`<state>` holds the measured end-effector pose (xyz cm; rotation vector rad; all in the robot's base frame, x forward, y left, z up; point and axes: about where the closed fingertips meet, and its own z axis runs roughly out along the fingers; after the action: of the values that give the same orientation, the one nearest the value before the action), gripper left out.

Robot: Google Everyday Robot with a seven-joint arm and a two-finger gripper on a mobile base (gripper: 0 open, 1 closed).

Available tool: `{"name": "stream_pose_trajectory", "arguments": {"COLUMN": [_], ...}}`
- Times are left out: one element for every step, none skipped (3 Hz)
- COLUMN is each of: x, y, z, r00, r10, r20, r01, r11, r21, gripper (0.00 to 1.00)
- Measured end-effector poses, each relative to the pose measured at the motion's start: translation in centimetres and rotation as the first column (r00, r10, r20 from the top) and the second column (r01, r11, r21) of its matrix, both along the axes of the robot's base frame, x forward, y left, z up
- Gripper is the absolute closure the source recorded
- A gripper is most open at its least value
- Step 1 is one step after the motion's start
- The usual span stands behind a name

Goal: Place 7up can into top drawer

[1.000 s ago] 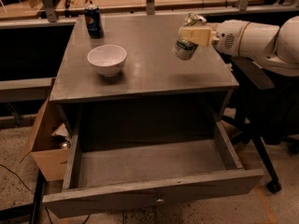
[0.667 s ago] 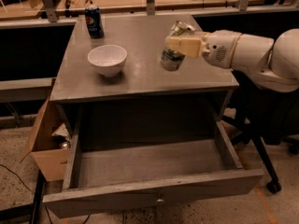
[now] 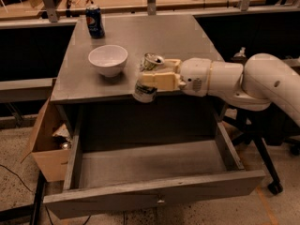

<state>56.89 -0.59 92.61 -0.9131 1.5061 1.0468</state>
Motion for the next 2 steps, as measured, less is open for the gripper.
{"name": "stream_pose_trajectory", "arguments": {"x": [-0.4, -0.8], "y": [0.5, 1.8], "z": [-0.4, -1.7], "r00": [0.9994, 0.9931], "r10": [0.031, 0.105], "r20": [0.013, 0.051], "r01": [-0.031, -0.105], "r11": [1.000, 0.994], "r21": [-0.006, -0.009], "gripper": [1.00, 1.00]}}
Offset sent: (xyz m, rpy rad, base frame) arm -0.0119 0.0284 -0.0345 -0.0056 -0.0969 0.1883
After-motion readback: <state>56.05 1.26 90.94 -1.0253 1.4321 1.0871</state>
